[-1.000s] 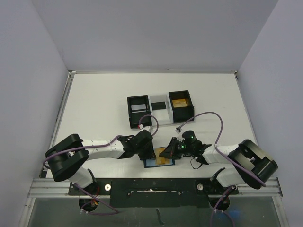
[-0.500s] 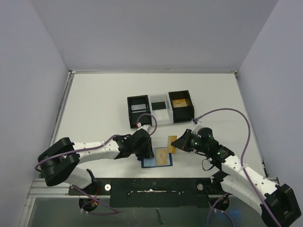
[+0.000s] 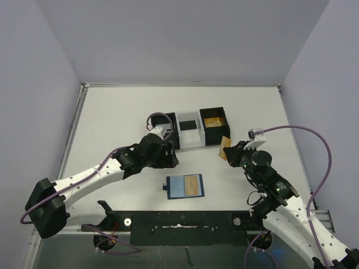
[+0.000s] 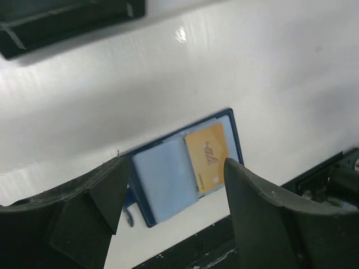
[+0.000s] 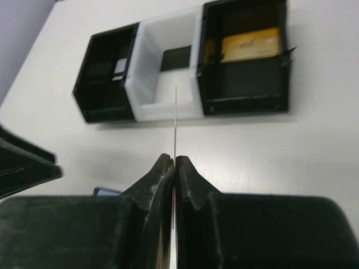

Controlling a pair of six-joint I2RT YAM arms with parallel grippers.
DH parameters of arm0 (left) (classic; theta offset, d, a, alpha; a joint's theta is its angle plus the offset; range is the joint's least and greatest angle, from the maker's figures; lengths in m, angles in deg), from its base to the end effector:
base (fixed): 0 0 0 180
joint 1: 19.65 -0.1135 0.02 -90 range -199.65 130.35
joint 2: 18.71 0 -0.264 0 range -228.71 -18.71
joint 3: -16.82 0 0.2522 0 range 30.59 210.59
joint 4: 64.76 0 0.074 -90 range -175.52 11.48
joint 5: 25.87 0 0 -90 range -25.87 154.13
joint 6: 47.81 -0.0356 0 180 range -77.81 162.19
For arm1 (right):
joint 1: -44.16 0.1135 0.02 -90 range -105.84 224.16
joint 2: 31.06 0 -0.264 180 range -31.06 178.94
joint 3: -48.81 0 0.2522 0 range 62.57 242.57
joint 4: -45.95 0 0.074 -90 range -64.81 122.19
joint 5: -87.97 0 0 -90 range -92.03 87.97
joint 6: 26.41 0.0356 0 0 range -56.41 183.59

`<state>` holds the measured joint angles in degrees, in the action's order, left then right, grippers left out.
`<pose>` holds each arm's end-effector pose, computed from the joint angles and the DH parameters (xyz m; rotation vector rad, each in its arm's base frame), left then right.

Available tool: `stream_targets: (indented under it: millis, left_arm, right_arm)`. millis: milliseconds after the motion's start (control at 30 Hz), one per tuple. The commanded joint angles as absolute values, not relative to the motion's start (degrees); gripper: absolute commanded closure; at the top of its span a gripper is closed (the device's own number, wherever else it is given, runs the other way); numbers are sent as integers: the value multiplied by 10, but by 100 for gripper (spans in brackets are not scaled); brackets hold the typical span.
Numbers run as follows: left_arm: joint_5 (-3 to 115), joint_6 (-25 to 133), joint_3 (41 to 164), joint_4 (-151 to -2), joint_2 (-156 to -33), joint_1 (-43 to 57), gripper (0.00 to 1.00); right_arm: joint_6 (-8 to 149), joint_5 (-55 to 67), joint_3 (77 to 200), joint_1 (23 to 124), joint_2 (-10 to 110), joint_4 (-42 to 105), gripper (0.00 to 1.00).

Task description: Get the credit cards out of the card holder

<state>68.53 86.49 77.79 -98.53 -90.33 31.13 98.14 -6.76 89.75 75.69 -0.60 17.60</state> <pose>0.1683 -0.2019 0.2408 0.0994 2.4592 -0.6990 0.1248 0.0731 0.2596 0.1097 1.9415 0.7045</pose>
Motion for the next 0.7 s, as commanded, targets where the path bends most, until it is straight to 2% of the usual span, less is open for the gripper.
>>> stream_targets:
  millis: [0,67,200,400,567,667]
  left_arm:
    - [706,802,798,-1051,-850,248,31]
    - [712,786,797,-1071,-830,220,28]
    - [735,757,779,-1089,-793,173,20]
    - [733,711,768,-1095,-762,90,20]
    - [752,680,742,-1076,-741,66,20]
    - [750,676,728,-1056,-737,65,20]
  right_arm:
    - [878,-243,965,750,29,158,100]
    - [853,-234,991,732,62,155,100]
    - [831,-107,1027,642,124,189,100]
    - [813,63,1069,515,226,236,100]
    - [720,76,1100,509,293,302,100]
    - [612,117,1119,521,343,320,100]
